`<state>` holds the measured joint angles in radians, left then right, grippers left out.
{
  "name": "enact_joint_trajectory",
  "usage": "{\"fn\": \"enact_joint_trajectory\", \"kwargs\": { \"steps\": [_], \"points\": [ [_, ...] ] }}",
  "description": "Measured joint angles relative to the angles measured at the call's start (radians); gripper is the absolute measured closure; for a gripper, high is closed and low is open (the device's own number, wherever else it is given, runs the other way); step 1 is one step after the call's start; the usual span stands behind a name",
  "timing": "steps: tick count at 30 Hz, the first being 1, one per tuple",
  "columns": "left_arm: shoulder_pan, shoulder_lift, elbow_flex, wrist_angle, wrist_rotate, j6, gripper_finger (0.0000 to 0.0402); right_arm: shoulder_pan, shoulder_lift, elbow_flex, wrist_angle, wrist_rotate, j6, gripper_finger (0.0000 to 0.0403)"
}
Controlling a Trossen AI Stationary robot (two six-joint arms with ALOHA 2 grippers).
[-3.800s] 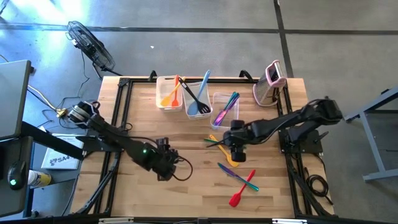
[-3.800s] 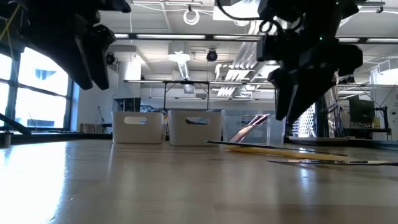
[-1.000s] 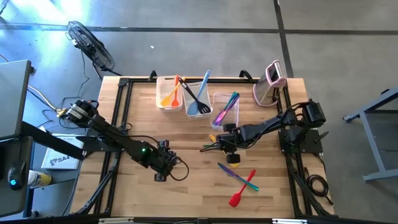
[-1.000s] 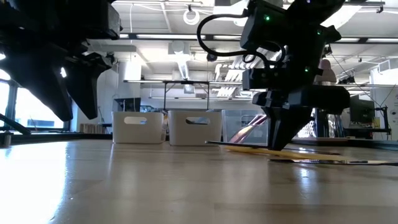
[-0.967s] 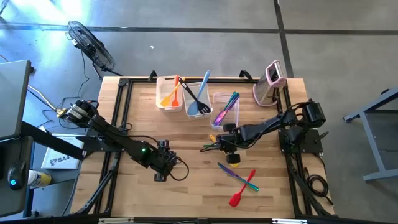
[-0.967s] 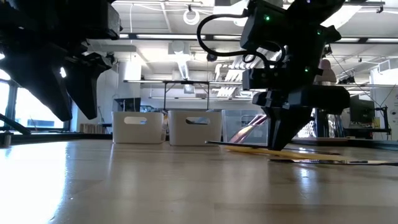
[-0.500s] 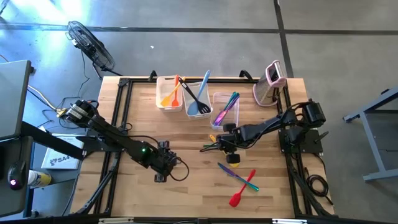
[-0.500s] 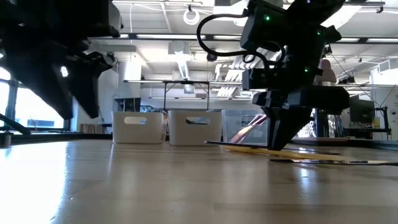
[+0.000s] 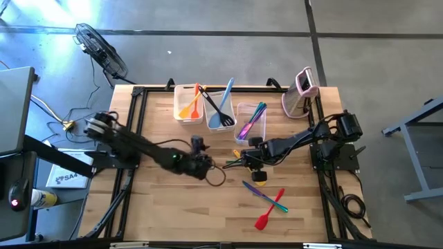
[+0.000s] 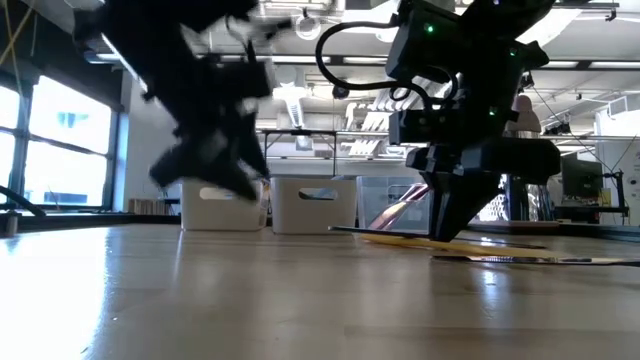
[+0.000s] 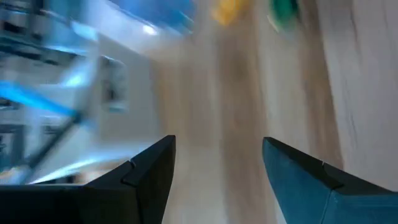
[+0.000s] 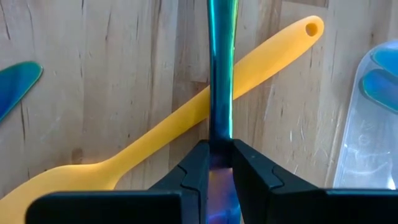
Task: Pick & Place Kitchen Items
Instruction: Put the purple table knife into the transparent bin
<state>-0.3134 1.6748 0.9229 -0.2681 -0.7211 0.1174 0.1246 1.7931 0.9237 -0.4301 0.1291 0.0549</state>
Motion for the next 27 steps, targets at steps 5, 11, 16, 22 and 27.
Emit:
{"fn": "enact_joint_trajectory", "kwargs": {
  "steps": [5, 11, 16, 22, 27],
  "points": [
    [0.040, 0.134, -0.003, 0.107, 0.035, 0.100, 0.0169, 0.000, 0.000, 0.000, 0.002, 0.000, 0.001, 0.0352],
    [0.034, 0.202, 0.031, 0.222, 0.016, 0.137, 0.0169, 0.000, 0.000, -0.001, 0.008, 0.000, -0.002, 0.0352],
    [0.030, 0.211, 0.047, 0.231, 0.044, 0.143, 0.0169, 0.000, 0.001, -0.001, 0.021, 0.000, -0.004, 0.0352],
    [0.004, 0.211, 0.047, 0.323, 0.115, 0.177, 0.0169, 0.000, 0.001, -0.001, 0.021, 0.000, -0.004, 0.0352],
    [-0.016, 0.211, 0.047, 0.377, 0.116, 0.217, 0.0169, 0.000, 0.001, -0.001, 0.022, 0.000, -0.001, 0.0352]
  ]
}}
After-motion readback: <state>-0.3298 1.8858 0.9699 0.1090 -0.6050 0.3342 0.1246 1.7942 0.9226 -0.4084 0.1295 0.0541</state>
